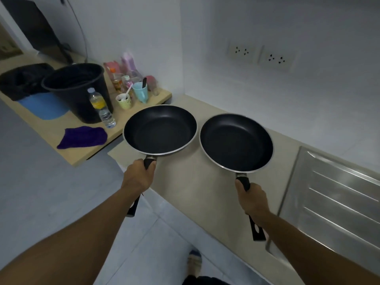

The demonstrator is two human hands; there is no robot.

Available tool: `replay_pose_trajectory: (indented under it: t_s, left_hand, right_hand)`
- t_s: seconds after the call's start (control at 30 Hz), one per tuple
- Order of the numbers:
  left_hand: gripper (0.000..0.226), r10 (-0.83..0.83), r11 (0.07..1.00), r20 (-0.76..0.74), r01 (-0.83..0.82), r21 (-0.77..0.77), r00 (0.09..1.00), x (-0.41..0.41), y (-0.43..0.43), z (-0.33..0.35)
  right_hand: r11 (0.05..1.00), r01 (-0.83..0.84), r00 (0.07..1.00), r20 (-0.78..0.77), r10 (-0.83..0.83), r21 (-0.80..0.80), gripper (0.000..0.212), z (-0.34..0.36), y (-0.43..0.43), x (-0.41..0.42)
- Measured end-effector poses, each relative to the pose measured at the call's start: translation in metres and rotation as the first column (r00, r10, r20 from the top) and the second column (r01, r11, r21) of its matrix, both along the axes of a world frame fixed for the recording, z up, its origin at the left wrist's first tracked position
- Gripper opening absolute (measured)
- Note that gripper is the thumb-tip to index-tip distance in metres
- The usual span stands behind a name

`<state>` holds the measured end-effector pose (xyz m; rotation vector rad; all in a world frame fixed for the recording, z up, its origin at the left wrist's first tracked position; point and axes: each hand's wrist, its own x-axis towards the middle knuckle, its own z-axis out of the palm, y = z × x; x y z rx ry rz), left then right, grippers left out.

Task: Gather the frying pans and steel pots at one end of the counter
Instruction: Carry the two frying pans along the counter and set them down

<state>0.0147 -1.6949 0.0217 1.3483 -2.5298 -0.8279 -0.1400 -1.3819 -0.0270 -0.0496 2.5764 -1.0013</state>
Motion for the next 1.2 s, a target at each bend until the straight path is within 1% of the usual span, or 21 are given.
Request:
replay_pose_trajectory:
  t_s: [0.1,0.2,0.37,0.5,0.67,0.83,1.07,1.2]
  left_hand:
    - [0.043,-0.024,1.0,-0.003,0.024,0.009,1.0,-0.023,-0.024,-0.007]
    - [0.043,-0.05,0.999,0.037,0.05,0.002,0.998,-0.042,-0.047,-0.013]
    - [0.042,-0.057,0.998,0.052,0.057,-0.001,0.997,-0.07,-0.076,-0.029]
    - [0.041,-0.059,0.998,0.079,0.057,0.027,0.995,-0.085,-0.099,-0.041]
    - [0.039,-0.121,0.992,0.102,0.119,0.03,0.987,-0.103,-0.132,-0.053]
    - [0.04,-0.227,0.974,0.083,0.224,0.046,0.97,-0.118,-0.169,-0.064]
    - [0.044,-0.332,0.942,0.093,0.326,0.075,0.939,-0.149,-0.214,-0.074]
    - [0.048,-0.397,0.917,0.089,0.391,0.078,0.914,-0.167,-0.24,-0.081]
  right_hand:
    - [1.0,0.006,1.0,0.008,-0.006,-0.007,0.054,-0.008,-0.024,-0.016]
    - [0.999,0.034,0.999,0.04,-0.033,-0.019,0.052,-0.016,-0.044,-0.027]
    - [0.998,0.067,0.995,0.07,-0.068,0.005,0.051,-0.024,-0.066,-0.046]
    - [0.994,0.102,0.991,0.081,-0.104,0.032,0.048,-0.03,-0.079,-0.05]
    - [0.985,0.165,0.981,0.097,-0.169,0.053,0.046,-0.033,-0.101,-0.053]
    - [0.971,0.23,0.969,0.078,-0.236,0.069,0.048,-0.037,-0.134,-0.051]
    - [0.946,0.314,0.94,0.112,-0.321,0.08,0.052,-0.039,-0.192,-0.053]
    - [0.931,0.354,0.918,0.158,-0.364,0.091,0.054,-0.042,-0.22,-0.056]
